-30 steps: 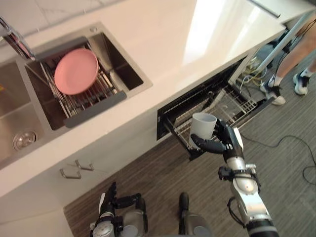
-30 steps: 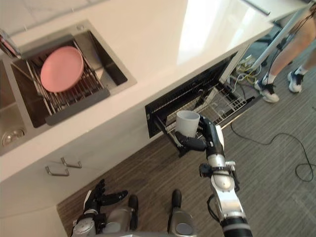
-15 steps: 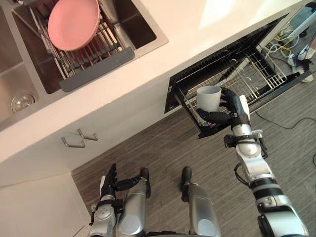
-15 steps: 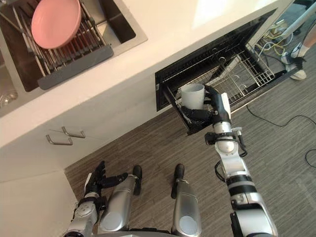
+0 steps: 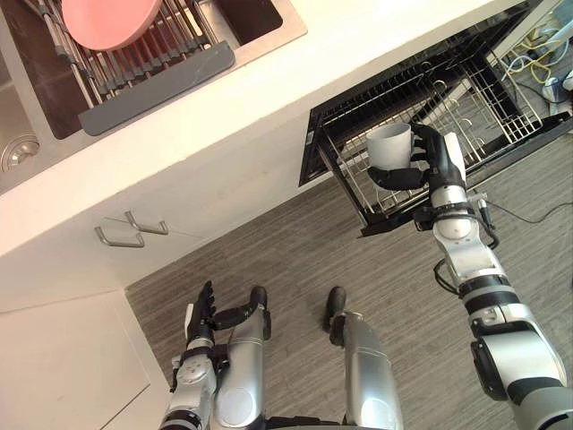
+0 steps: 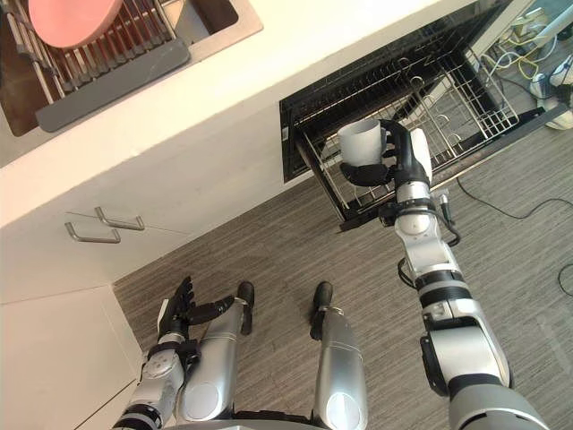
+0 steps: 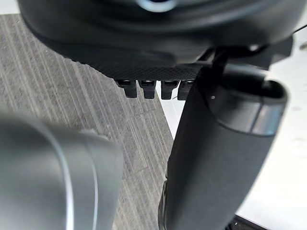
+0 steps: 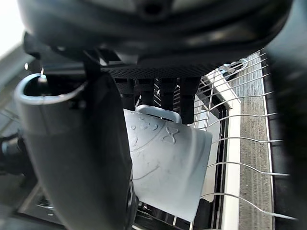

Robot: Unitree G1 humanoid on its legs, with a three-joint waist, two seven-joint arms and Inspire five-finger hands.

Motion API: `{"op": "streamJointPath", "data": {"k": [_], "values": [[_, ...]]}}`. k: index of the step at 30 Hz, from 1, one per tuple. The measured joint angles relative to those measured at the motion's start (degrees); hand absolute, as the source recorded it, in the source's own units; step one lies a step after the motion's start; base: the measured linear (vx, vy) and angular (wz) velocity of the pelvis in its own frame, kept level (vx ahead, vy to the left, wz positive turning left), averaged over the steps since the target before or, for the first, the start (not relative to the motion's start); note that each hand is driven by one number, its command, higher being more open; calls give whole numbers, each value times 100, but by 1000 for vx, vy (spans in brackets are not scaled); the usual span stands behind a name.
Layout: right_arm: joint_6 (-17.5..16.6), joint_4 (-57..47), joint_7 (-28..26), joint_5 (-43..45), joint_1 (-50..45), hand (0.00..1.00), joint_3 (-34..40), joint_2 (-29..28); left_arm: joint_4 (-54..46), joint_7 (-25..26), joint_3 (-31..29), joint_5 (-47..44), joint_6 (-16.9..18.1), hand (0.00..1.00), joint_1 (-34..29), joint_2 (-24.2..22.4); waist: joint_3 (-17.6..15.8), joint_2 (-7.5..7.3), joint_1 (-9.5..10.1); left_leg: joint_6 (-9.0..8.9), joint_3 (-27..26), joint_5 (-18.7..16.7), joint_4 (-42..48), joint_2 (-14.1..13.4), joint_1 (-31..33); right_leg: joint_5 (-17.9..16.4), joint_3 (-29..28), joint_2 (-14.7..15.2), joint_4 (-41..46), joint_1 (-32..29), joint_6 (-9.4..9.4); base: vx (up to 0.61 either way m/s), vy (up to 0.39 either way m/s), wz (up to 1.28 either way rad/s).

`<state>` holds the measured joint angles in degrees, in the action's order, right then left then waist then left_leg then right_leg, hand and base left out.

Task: Walk over to the sink, pick up the cup, carry it to the dishwasher, place the cup inside the dishwasher, then close the dishwasher door

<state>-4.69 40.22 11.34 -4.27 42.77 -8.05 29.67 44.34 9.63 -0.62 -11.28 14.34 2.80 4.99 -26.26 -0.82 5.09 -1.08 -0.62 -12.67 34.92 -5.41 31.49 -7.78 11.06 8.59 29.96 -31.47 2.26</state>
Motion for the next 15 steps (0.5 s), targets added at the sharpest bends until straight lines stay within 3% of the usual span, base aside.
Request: {"op": "streamJointPath", "data": {"k": [6, 12, 13, 15], "values": [[38, 446, -12, -216, 313, 0, -270, -15, 48, 16, -1, 1, -1, 100, 143, 2, -2, -3, 48, -58, 133, -37, 34, -42, 140, -65, 445, 79, 130, -70, -104, 66, -43, 7], [130, 644, 39, -241, 491, 0, -392, -174, 91, 93, -1, 0, -16, 100, 290, -15, -12, -23, 120, -77, 172, -64, 167, -8, 307, -133, 472, 140, 280, -194, -118, 11, 6, 4], [149, 657, 93, -250, 516, 100, -387, -198, 95, 122, -3, 0, -17, 100, 301, -13, -16, -30, 122, -78, 177, -64, 179, -8, 325, -134, 474, 142, 297, -205, -121, -22, 5, 3], [150, 657, 103, -259, 516, 100, -382, -220, 97, 144, -3, 0, -17, 100, 303, -10, -17, -32, 123, -78, 176, -64, 189, -5, 333, -134, 473, 148, 309, -213, -121, 0, 0, 0]]}}
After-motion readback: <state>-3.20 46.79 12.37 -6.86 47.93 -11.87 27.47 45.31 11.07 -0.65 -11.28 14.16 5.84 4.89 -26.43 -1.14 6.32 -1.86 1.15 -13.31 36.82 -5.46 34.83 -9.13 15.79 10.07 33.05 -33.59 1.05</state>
